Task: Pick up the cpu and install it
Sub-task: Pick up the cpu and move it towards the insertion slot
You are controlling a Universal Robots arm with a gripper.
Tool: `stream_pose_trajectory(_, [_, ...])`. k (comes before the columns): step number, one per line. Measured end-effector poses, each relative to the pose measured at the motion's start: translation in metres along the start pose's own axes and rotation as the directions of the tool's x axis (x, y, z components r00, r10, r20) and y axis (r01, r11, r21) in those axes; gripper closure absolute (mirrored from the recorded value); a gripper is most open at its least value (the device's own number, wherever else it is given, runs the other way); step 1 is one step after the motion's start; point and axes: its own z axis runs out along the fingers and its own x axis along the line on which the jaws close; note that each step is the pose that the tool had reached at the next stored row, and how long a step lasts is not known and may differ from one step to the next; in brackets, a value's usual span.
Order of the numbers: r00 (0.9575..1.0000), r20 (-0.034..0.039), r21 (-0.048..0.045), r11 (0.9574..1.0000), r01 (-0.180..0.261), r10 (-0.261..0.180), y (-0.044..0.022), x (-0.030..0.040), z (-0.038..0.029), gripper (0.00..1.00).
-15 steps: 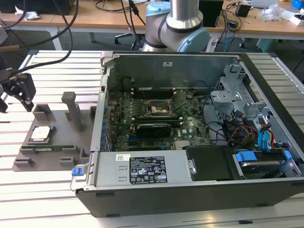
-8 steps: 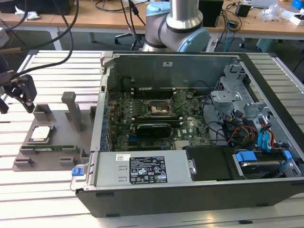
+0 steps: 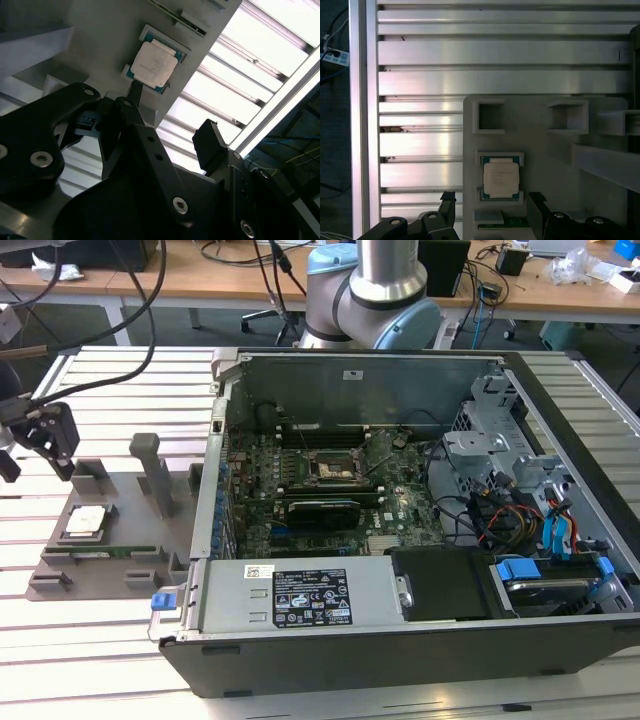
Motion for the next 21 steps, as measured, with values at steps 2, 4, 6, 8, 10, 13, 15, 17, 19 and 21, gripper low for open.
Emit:
stream_pose_trajectory(2, [1.0,0.0,0.0,1.0,0.0,0.0,0.0,0.0,0.0014,0.32])
stream_pose_trajectory(4, [1.0,-0.0001,0.0001,1.0,0.0,0.0,0.0,0.0001,0.0032,0.32])
stream_pose_trajectory(6, [1.0,-0.0001,0.0,1.0,0.0,0.0,0.0,0.0001,0.0045,0.32])
stream_pose_trajectory(8, [1.0,0.0,0.0001,1.0,0.0,0.0,0.0,0.0002,0.006,0.32])
stream_pose_trajectory(10, [1.0,0.0,0.0,1.0,0.0,0.0,0.0,0.0002,0.0072,0.32])
stream_pose_trajectory(13, [1.0,0.0,0.0,1.0,0.0,0.0,0.0,0.0003,0.0096,0.32])
stream_pose_trajectory(15, [1.0,0.0,0.0,1.0,0.0,0.0,0.0,0.0003,0.0117,0.32])
stream_pose_trajectory(17, [1.0,-0.0001,0.0,1.0,0.0,0.0,0.0,0.0004,0.013,0.32])
stream_pose_trajectory(19, [1.0,0.0,0.0,1.0,0.0,0.0,0.0,0.0004,0.0146,0.32])
stream_pose_trajectory(21, [1.0,-0.0001,0.0,1.0,0.0,0.0,0.0,0.0004,0.0155,0.32])
